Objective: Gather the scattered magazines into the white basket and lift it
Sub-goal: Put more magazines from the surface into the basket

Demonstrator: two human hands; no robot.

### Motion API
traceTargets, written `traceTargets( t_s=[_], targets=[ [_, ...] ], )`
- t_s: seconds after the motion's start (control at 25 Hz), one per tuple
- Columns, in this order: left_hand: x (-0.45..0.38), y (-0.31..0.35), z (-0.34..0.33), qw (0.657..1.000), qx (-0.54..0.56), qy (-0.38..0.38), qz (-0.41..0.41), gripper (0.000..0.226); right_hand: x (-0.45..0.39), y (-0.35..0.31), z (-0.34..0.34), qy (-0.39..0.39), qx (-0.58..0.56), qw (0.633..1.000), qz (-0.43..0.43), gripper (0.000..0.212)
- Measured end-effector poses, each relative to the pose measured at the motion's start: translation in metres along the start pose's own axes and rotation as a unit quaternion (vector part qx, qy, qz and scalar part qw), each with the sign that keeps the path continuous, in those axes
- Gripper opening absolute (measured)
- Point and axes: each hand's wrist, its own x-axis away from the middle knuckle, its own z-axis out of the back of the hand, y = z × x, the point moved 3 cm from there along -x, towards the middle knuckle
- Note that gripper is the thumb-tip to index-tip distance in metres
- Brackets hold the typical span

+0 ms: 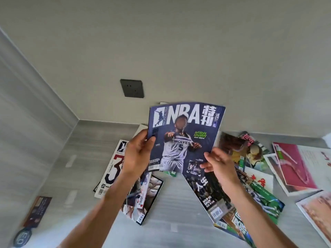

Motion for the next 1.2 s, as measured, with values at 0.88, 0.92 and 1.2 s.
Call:
traceTargets(
  t_s=[0.88,0.92,1.2],
  targets=[
    [-0.057,-0.137,-0.002,0.947,-0.219,0.042,0.233,0.025,-0.063,0.040,-0.041,0.073,0.452,0.884,0.093,0.045],
    [-0.032,-0.148,0.010,0.943,-0.220,0.049,0.244,0.024,-0.048,0.044,-0.046,0.071,0.477,0.868,0.122,0.040],
    [0.074,-0.216,0.097,0.809,-0.433,0.026,0.397,0.079,0.022,0.091,-0.094,0.016,0.521,0.807,0.277,0.037]
  ],
)
